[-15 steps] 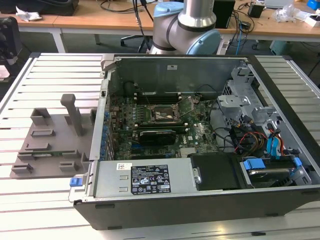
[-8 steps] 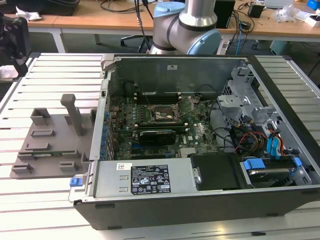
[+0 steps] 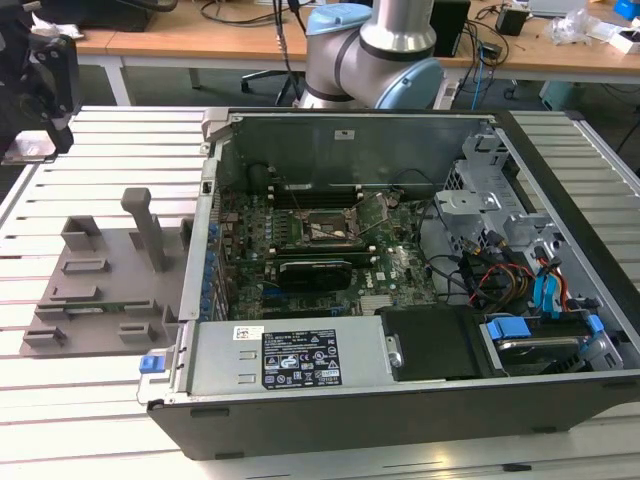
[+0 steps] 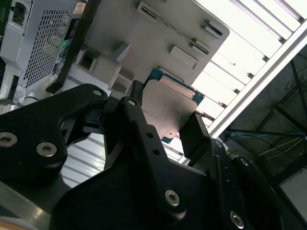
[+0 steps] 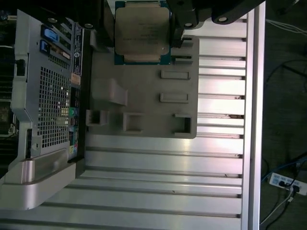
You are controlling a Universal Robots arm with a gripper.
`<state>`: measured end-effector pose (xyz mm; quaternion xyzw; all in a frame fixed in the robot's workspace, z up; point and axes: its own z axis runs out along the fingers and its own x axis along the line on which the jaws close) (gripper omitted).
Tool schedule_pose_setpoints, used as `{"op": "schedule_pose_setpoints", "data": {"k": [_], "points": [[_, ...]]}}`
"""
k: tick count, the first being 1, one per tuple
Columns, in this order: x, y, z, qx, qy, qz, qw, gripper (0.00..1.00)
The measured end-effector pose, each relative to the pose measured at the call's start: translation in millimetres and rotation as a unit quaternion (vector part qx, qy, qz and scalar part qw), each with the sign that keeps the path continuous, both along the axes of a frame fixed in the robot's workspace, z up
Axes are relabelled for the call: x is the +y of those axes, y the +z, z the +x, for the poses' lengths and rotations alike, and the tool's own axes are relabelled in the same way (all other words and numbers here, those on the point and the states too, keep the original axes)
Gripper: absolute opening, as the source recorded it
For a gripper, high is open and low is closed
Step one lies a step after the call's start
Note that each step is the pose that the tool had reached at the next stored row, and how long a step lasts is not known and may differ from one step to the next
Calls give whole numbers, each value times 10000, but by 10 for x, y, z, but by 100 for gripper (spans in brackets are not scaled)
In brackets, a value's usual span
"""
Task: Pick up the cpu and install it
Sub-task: 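Pick up the cpu and move it towards the insertion slot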
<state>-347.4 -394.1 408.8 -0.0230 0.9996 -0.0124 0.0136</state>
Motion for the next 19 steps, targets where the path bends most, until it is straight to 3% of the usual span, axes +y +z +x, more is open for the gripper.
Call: {"op": "schedule_pose_setpoints", "data": {"k": [19], "points": [[0,1,342,2,0,0,10000,55]]}}
